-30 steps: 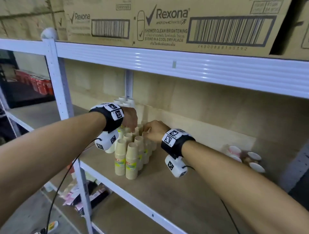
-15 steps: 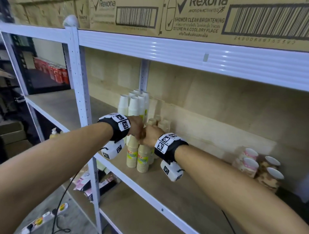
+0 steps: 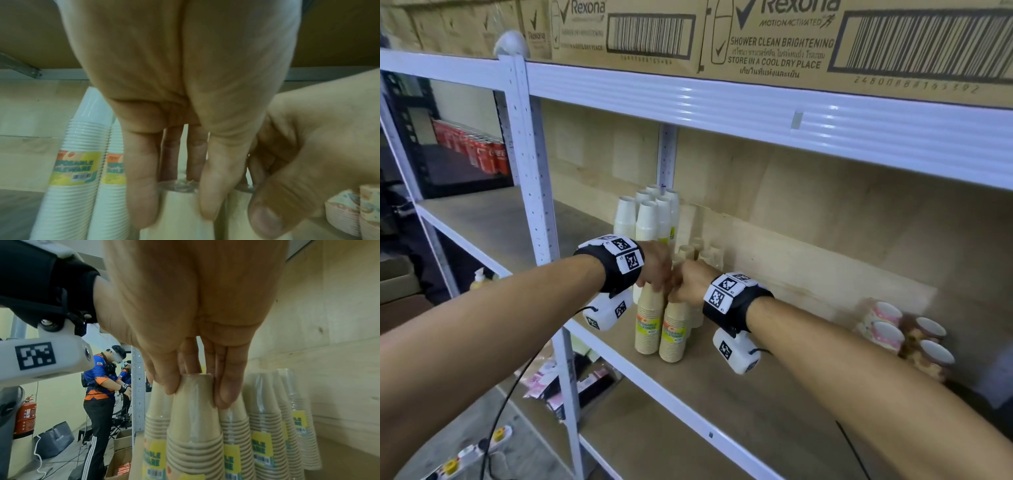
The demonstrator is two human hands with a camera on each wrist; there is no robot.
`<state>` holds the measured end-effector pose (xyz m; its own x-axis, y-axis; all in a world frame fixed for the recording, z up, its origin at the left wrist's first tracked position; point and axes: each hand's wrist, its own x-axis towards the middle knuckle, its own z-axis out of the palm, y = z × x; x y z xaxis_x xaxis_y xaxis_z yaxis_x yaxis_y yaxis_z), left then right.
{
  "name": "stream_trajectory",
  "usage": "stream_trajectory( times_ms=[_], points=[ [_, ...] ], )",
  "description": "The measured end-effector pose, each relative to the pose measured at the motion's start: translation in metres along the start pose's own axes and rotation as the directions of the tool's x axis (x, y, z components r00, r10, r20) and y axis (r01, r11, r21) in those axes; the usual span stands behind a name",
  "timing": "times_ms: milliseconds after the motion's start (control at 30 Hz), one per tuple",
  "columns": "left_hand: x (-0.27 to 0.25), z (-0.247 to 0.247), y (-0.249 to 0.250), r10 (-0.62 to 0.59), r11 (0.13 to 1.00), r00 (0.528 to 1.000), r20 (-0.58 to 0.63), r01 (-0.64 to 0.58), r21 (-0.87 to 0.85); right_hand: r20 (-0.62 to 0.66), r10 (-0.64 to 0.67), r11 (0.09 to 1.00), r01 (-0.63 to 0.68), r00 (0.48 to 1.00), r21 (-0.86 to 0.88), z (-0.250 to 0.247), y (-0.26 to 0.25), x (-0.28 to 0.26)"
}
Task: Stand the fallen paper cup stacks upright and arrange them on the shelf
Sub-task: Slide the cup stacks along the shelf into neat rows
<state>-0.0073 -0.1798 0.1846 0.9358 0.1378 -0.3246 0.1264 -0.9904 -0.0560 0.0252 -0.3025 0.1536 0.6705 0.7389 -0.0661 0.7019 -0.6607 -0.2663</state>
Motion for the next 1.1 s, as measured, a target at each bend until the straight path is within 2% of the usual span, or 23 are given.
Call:
stream_trajectory(
  times_ms=[233, 400, 467, 633, 767, 1000, 1100],
  points=[
    [0.001, -0.024, 0.023, 0.092, 0.992, 0.996, 0.006, -0.091, -0.082, 0.006, 0.072, 0.997, -0.072, 0.997, -0.009, -0.027, 0.033, -0.015],
    [0.014, -0.046, 0.057, 0.205, 0.964, 0.979, -0.01, -0.204, -0.171, -0.031, 0.216, 0.976, -0.217, 0.976, -0.007, -0.047, 0.072, -0.029],
    [0.023, -0.055, 0.074, 0.24, 0.961, 0.97, -0.045, -0.244, -0.129, -0.069, 0.304, 0.953, -0.303, 0.95, 0.016, -0.052, 0.092, -0.032],
    [0.047, -0.065, 0.109, 0.303, 0.945, 0.935, -0.184, -0.32, -0.069, -0.156, 0.427, 0.903, -0.43, 0.891, 0.02, -0.058, 0.13, -0.039],
    [0.084, -0.062, 0.134, 0.336, 0.926, 0.902, -0.271, -0.369, -0.079, -0.26, 0.543, 0.834, -0.549, 0.799, 0.054, -0.056, 0.162, -0.038],
    [0.141, -0.051, 0.169, 0.33, 0.898, 0.876, -0.351, -0.406, -0.168, -0.318, 0.604, 0.787, -0.61, 0.731, 0.092, -0.048, 0.22, -0.032],
    [0.159, -0.049, 0.179, 0.324, 0.894, 0.872, -0.367, -0.409, -0.183, -0.308, 0.619, 0.779, -0.614, 0.722, 0.126, -0.049, 0.231, -0.03]
  ],
)
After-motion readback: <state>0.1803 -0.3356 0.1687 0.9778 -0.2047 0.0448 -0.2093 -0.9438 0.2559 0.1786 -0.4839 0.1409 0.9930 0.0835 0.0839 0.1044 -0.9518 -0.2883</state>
